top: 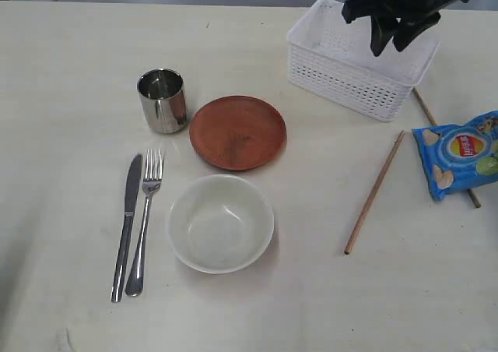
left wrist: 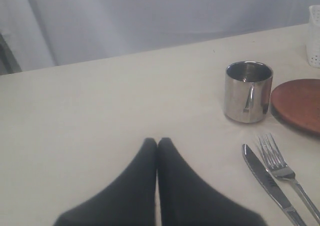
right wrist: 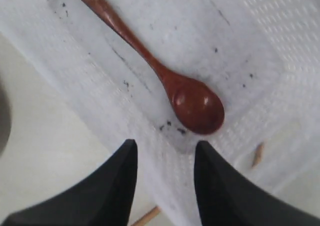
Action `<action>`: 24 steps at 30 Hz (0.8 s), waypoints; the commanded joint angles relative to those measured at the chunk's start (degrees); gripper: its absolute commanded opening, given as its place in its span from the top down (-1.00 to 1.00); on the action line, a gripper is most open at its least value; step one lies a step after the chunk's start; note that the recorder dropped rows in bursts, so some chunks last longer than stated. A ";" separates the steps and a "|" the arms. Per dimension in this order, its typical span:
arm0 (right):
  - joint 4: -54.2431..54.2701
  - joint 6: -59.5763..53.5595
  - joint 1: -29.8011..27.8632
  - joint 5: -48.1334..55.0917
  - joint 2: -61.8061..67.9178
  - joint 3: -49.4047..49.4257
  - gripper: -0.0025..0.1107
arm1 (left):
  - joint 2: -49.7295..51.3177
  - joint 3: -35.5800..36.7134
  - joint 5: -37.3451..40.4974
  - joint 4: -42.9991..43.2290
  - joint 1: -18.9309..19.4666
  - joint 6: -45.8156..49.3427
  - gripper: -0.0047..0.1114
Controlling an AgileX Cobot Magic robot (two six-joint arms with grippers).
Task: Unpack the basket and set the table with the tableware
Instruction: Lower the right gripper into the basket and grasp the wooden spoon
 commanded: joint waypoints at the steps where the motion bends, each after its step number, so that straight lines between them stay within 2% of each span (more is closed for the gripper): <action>1: 4.86 -10.08 -0.88 0.88 5.47 -5.62 0.30 | -0.19 0.13 -0.42 -0.49 0.14 -0.02 0.92; 9: 4.60 -14.56 -0.68 0.40 12.98 -11.38 0.30 | -0.19 0.13 -0.42 -0.49 0.14 -0.02 0.92; 12: 4.60 -16.88 -0.68 0.40 14.40 -11.38 0.28 | -0.19 0.13 -0.42 -0.49 0.14 -0.02 0.92; 16: 4.47 -18.89 -0.24 0.24 15.80 -11.38 0.14 | -0.19 0.13 -0.42 -0.49 0.14 -0.02 0.92; 24: 4.12 -18.39 0.02 0.57 18.24 -11.38 0.14 | -0.19 0.13 -0.42 -0.49 0.14 -0.02 0.92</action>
